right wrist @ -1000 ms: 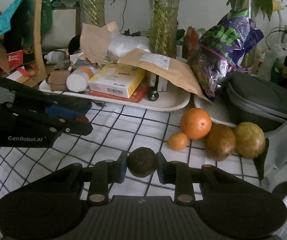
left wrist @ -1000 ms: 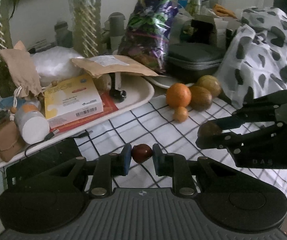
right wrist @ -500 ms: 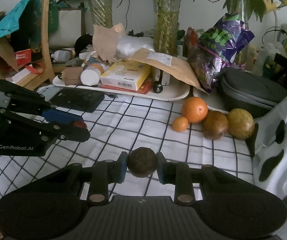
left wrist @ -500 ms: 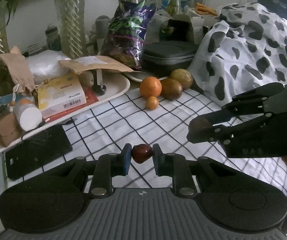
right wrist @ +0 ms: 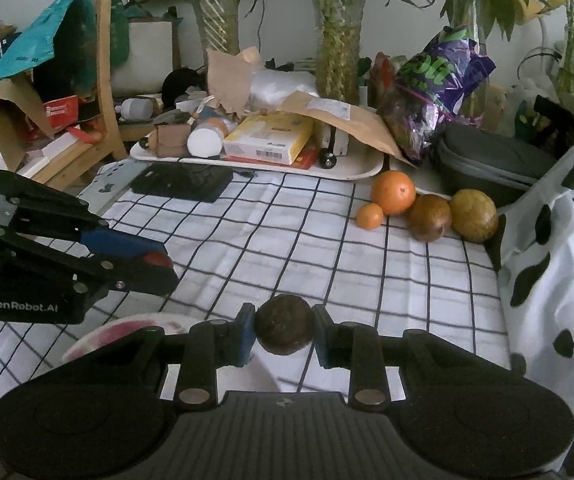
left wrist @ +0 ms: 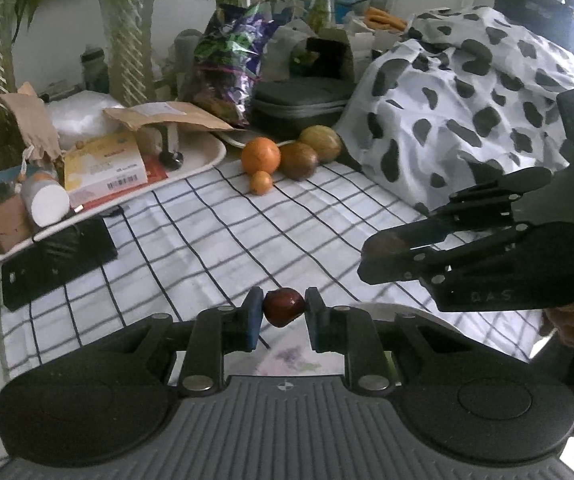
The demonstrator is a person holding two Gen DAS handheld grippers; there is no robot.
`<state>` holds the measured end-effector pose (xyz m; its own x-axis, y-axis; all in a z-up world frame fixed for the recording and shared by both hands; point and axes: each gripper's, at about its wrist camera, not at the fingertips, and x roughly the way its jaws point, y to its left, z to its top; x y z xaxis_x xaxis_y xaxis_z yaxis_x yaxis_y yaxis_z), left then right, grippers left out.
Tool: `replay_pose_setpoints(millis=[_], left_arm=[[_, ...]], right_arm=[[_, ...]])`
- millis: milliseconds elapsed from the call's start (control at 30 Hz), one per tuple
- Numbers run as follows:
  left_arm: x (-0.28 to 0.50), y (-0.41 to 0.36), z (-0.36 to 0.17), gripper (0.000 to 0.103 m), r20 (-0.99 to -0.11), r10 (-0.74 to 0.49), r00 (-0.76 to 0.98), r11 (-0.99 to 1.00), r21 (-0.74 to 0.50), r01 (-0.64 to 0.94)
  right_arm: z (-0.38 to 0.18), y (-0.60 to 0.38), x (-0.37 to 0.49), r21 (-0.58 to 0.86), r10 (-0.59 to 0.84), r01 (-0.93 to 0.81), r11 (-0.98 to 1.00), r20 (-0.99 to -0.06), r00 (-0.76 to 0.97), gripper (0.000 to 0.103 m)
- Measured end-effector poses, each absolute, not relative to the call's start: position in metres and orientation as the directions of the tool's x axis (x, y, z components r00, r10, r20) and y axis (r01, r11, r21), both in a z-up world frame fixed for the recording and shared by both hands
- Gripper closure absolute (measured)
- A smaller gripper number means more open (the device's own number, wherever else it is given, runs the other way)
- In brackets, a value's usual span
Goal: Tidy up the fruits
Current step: 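Carry both fruits to the floral plate and open the left gripper on the red fruit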
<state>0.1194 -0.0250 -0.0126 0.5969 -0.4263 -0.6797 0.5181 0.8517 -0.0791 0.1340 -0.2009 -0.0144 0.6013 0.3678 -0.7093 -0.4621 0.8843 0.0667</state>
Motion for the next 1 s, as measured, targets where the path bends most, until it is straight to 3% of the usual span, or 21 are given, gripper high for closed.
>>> replay_pose_setpoints(millis=[900,967,1000], left_arm=[[0.103,-0.049,-0.042,0.081,-0.769,-0.419,0.482,0.824,-0.099,0.558],[0.105,-0.049,-0.042,0.067,-0.769,-0.414,0.487,0.828,-0.096,0.553],[0.105,-0.049,-0.042,0.042,-0.766,-0.409,0.496,0.832,-0.089,0.548]], right_arm=[[-0.02,-0.206,0.094,0.06,0.344,-0.468,0.882,-0.76,0.551,0.072],[-0.02,-0.206,0.094,0.062,0.344,-0.467,0.882,-0.761,0.55,0.072],[-0.02,-0.206,0.094,0.062,0.343,-0.466,0.883,-0.762,0.549,0.072]])
